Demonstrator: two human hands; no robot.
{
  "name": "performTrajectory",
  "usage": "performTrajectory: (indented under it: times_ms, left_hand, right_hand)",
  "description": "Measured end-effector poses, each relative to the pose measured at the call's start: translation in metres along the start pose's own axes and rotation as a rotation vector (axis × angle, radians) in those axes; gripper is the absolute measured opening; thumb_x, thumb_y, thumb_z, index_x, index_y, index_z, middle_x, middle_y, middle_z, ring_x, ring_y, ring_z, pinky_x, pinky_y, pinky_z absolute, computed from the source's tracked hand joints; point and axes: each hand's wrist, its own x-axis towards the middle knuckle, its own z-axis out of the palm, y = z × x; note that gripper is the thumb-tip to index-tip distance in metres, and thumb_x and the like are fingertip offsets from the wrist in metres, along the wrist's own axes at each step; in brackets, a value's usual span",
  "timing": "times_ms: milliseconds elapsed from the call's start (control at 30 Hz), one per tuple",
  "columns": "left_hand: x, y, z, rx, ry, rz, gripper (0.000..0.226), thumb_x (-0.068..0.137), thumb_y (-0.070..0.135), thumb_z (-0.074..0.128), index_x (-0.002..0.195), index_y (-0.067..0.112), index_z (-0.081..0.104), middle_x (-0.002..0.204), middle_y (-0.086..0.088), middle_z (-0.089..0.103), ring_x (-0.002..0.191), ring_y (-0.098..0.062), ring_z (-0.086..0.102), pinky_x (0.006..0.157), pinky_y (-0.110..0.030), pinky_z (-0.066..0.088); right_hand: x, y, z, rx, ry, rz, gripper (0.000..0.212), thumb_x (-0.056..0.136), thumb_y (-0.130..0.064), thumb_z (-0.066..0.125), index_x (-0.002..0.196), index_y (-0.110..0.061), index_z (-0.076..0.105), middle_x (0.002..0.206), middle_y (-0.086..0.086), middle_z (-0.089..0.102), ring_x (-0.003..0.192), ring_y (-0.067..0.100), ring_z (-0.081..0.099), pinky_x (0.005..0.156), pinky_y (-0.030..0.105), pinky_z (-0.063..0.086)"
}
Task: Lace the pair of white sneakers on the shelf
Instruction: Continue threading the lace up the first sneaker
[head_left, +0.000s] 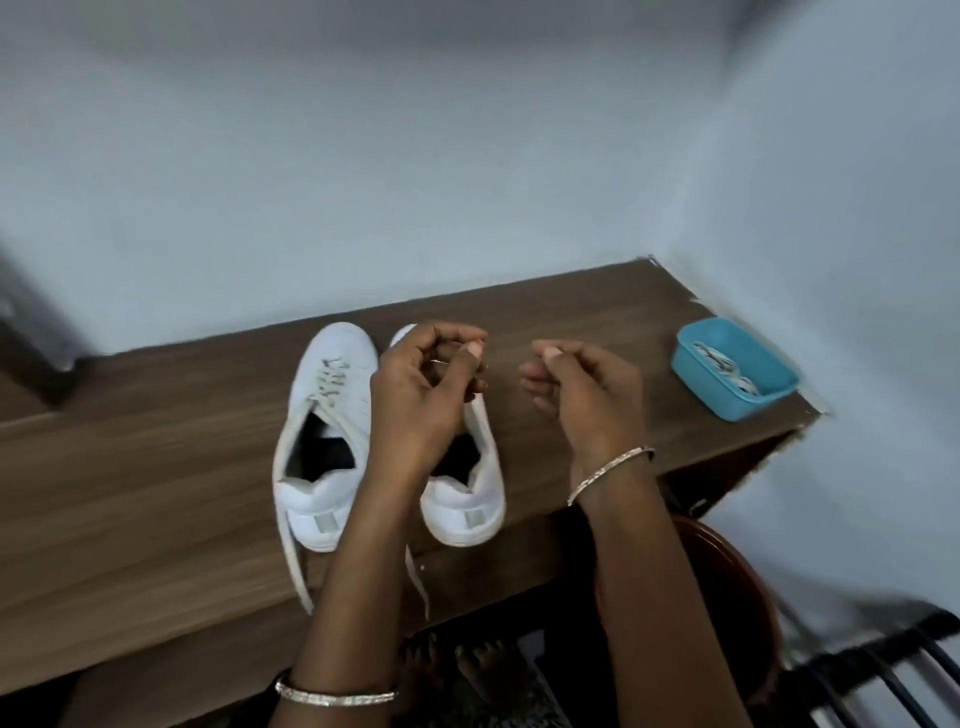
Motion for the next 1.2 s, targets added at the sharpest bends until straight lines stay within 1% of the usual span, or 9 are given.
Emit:
performTrajectory:
  times_ms: [167, 367, 533, 633, 867, 967, 1000, 1100, 1200]
  left_hand:
    - [0.015, -0.013, -0.061, 0.120, 0.236, 0.006, 0.013, 0.093, 0.007, 0.062, 0.096, 0.014, 0.072, 0.081, -0.004, 0.073, 0.065, -0.015, 0.069, 0.064, -0.031, 0.054]
    - [0.018, -0.046, -0.121, 0.417, 0.375, -0.059, 0.019, 0.091, 0.012, 0.064, 0.085, 0.030, 0.069, 0.079, 0.008, 0.071, 0.071, -0.014, 0.068, 0.067, -0.038, 0.057]
    - [0.017, -0.060, -0.137, 0.502, 0.297, -0.132, 0.010, 0.091, 0.019, 0.066, 0.092, 0.027, 0.072, 0.081, 0.011, 0.068, 0.076, -0.012, 0.067, 0.072, -0.038, 0.056]
    - [0.018, -0.060, -0.142, 0.506, 0.229, -0.141, 0.013, 0.092, 0.020, 0.066, 0.093, 0.030, 0.074, 0.080, 0.010, 0.069, 0.075, -0.010, 0.067, 0.071, -0.036, 0.056]
    - [0.021, -0.058, -0.152, 0.562, 0.158, -0.071, 0.018, 0.090, 0.019, 0.071, 0.085, 0.036, 0.075, 0.074, 0.020, 0.070, 0.072, 0.003, 0.065, 0.059, -0.008, 0.043]
    - [0.024, -0.059, -0.149, 0.710, 0.159, -0.018, 0.011, 0.092, 0.023, 0.068, 0.087, 0.030, 0.075, 0.069, 0.021, 0.063, 0.066, 0.000, 0.061, 0.054, -0.013, 0.038]
    - [0.025, -0.061, -0.147, 0.770, 0.157, 0.000, 0.010, 0.093, 0.023, 0.065, 0.089, 0.028, 0.073, 0.073, 0.018, 0.063, 0.067, -0.002, 0.059, 0.055, -0.019, 0.037]
    - [0.028, -0.067, -0.141, 0.819, 0.134, 0.021, 0.009, 0.097, 0.016, 0.055, 0.093, 0.018, 0.063, 0.094, 0.002, 0.062, 0.085, -0.018, 0.057, 0.067, -0.032, 0.037]
    - [0.028, -0.070, -0.135, 0.750, 0.120, 0.001, 0.010, 0.099, 0.007, 0.047, 0.092, 0.011, 0.054, 0.100, -0.007, 0.056, 0.089, -0.024, 0.052, 0.077, -0.038, 0.041]
  right_hand:
    - [-0.018, 0.014, 0.066, -0.093, -0.130, -0.098, 0.013, 0.094, -0.005, 0.062, 0.090, -0.005, 0.073, 0.071, 0.010, 0.073, 0.060, 0.012, 0.069, 0.066, 0.029, 0.057]
    - [-0.021, 0.038, 0.117, -0.317, -0.260, -0.186, 0.018, 0.081, -0.017, 0.063, 0.074, -0.031, 0.072, 0.071, -0.003, 0.074, 0.070, 0.017, 0.073, 0.079, 0.047, 0.061]
    - [-0.021, 0.052, 0.144, -0.562, -0.368, -0.227, 0.022, 0.089, -0.006, 0.062, 0.087, -0.022, 0.076, 0.090, -0.004, 0.076, 0.087, 0.013, 0.072, 0.089, 0.038, 0.057]
    - [-0.021, 0.059, 0.150, -0.657, -0.392, -0.264, 0.019, 0.089, -0.006, 0.064, 0.092, -0.019, 0.077, 0.095, -0.004, 0.076, 0.089, 0.012, 0.070, 0.090, 0.034, 0.056]
    - [-0.015, 0.062, 0.152, -0.715, -0.408, -0.317, 0.008, 0.080, -0.021, 0.080, 0.087, -0.022, 0.081, 0.085, -0.005, 0.078, 0.079, 0.008, 0.072, 0.083, 0.035, 0.059]
    - [-0.014, 0.061, 0.152, -0.791, -0.433, -0.372, 0.006, 0.077, -0.023, 0.081, 0.083, -0.022, 0.081, 0.079, -0.003, 0.077, 0.076, 0.011, 0.073, 0.079, 0.035, 0.059]
    - [-0.014, 0.060, 0.153, -0.825, -0.436, -0.397, 0.005, 0.076, -0.024, 0.080, 0.081, -0.022, 0.081, 0.078, -0.002, 0.077, 0.076, 0.014, 0.072, 0.077, 0.036, 0.059]
    - [-0.016, 0.060, 0.156, -0.885, -0.422, -0.443, 0.005, 0.076, -0.023, 0.076, 0.072, -0.020, 0.078, 0.072, -0.001, 0.075, 0.072, 0.018, 0.071, 0.073, 0.037, 0.058]
    - [-0.015, 0.062, 0.158, -0.863, -0.412, -0.394, 0.007, 0.077, -0.020, 0.072, 0.071, -0.019, 0.075, 0.073, -0.004, 0.074, 0.073, 0.014, 0.069, 0.072, 0.036, 0.057]
